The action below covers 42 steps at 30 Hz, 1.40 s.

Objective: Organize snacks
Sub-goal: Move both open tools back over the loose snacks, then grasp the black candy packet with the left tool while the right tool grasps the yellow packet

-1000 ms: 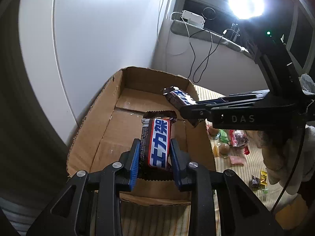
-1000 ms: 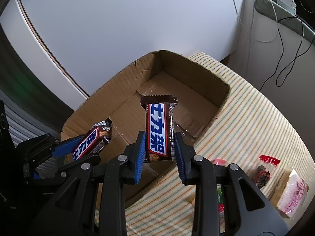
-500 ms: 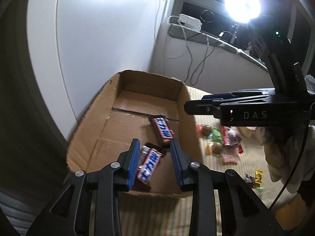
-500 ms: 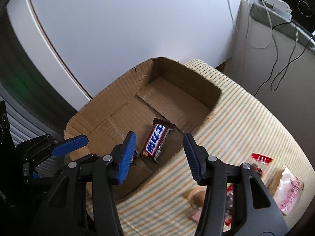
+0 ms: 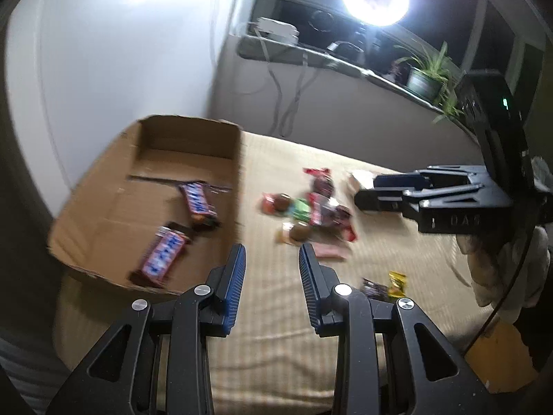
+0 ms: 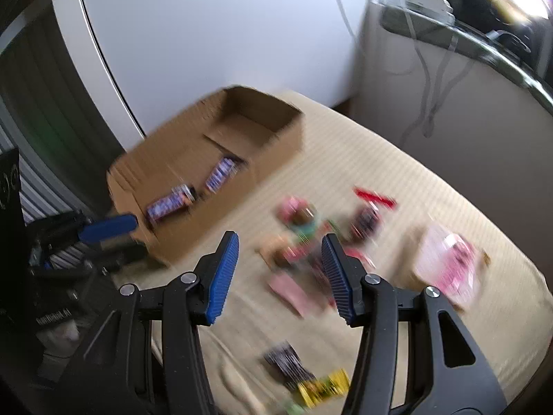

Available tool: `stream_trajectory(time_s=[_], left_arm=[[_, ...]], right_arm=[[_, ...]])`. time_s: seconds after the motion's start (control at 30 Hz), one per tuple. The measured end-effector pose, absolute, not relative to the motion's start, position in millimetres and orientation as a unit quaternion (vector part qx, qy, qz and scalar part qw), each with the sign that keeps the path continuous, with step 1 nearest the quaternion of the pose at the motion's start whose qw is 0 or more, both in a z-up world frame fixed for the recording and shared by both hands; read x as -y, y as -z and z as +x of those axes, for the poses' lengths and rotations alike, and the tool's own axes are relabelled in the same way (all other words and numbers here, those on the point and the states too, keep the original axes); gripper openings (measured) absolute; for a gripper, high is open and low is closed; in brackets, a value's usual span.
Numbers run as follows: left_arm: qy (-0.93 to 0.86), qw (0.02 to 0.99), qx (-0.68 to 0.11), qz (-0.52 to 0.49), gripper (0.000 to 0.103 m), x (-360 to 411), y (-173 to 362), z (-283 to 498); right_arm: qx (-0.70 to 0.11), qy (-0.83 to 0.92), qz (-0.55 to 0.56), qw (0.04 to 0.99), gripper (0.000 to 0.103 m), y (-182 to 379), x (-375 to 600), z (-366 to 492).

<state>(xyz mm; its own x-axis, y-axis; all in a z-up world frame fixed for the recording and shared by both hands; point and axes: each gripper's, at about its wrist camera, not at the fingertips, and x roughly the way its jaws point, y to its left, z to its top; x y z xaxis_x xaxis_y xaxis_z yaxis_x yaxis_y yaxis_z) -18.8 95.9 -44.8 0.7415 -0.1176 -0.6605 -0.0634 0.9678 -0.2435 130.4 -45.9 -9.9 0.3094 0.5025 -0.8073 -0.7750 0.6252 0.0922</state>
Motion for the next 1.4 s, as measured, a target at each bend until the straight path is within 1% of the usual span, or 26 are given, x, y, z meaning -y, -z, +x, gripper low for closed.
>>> stream_trajectory(time_s=[0.17,0.2,0.23,0.3,0.4,0.47,0.77,1.0,1.07,1.1,1.13,1.2,1.27,1.33,1.37,1.4], left_arm=[[0.050,0.918,-0.375,-0.117,0.031,-65.8,55.0,-12.5],[0.057,0.917,-0.379,-0.115,0.033,-59.5,57.6,-11.2],[0.067,0.914,-0.384,-0.111,0.038,-52.3,60.8,-9.9],[0.082,0.910,-0.393,-0.106,0.042,-39.7,66.3,-8.0],[0.104,0.903,-0.407,-0.089,0.043,-18.3,75.7,-4.6],[0.114,0.899,-0.417,-0.068,0.047,-5.0,82.5,-0.7],[0.122,0.890,-0.440,-0.014,0.047,21.7,104.1,20.7],[0.131,0.885,-0.446,-0.015,0.046,25.9,114.9,30.2],[0.129,0.888,-0.441,-0.022,0.043,25.6,114.9,31.5],[0.129,0.888,-0.440,-0.023,0.040,25.8,115.2,32.3],[0.130,0.889,-0.438,-0.026,0.034,26.5,115.4,33.3],[0.135,0.889,-0.436,-0.028,0.029,27.9,115.5,33.0],[0.140,0.890,-0.433,-0.025,0.025,32.2,115.8,32.1],[0.146,0.890,-0.431,-0.029,0.016,35.2,115.8,32.4],[0.147,0.890,-0.430,-0.030,0.015,36.1,115.6,32.7],[0.149,0.891,-0.429,-0.031,0.012,37.1,115.3,33.1]], right_arm=[[-0.446,-0.375,-0.166,0.796,0.052,28.7,94.8,121.7],[-0.450,-0.370,-0.167,0.796,0.052,32.7,102.2,119.6],[-0.453,-0.366,-0.167,0.795,0.052,36.6,109.5,117.2],[-0.464,-0.356,-0.170,0.793,0.052,46.3,124.4,113.2],[-0.476,-0.348,-0.180,0.787,0.052,60.4,137.5,105.2],[-0.485,-0.347,-0.185,0.781,0.052,69.6,142.7,99.8],[-0.504,-0.347,-0.198,0.766,0.052,96.9,145.3,98.0],[-0.497,-0.342,-0.205,0.771,0.052,101.1,141.4,103.4],[-0.502,-0.344,-0.194,0.770,0.052,102.4,144.8,107.5],[-0.507,-0.349,-0.196,0.763,0.052,102.7,145.7,109.6],[-0.507,-0.350,-0.194,0.763,0.051,102.6,146.3,110.2],[-0.503,-0.352,-0.200,0.764,0.048,102.0,147.4,108.1],[-0.499,-0.354,-0.204,0.764,0.039,99.6,149.8,102.8],[-0.497,-0.355,-0.202,0.765,0.034,98.8,149.8,101.3],[-0.497,-0.356,-0.200,0.766,0.030,98.7,150.4,101.8],[-0.497,-0.356,-0.199,0.765,0.029,98.6,150.5,102.4]])
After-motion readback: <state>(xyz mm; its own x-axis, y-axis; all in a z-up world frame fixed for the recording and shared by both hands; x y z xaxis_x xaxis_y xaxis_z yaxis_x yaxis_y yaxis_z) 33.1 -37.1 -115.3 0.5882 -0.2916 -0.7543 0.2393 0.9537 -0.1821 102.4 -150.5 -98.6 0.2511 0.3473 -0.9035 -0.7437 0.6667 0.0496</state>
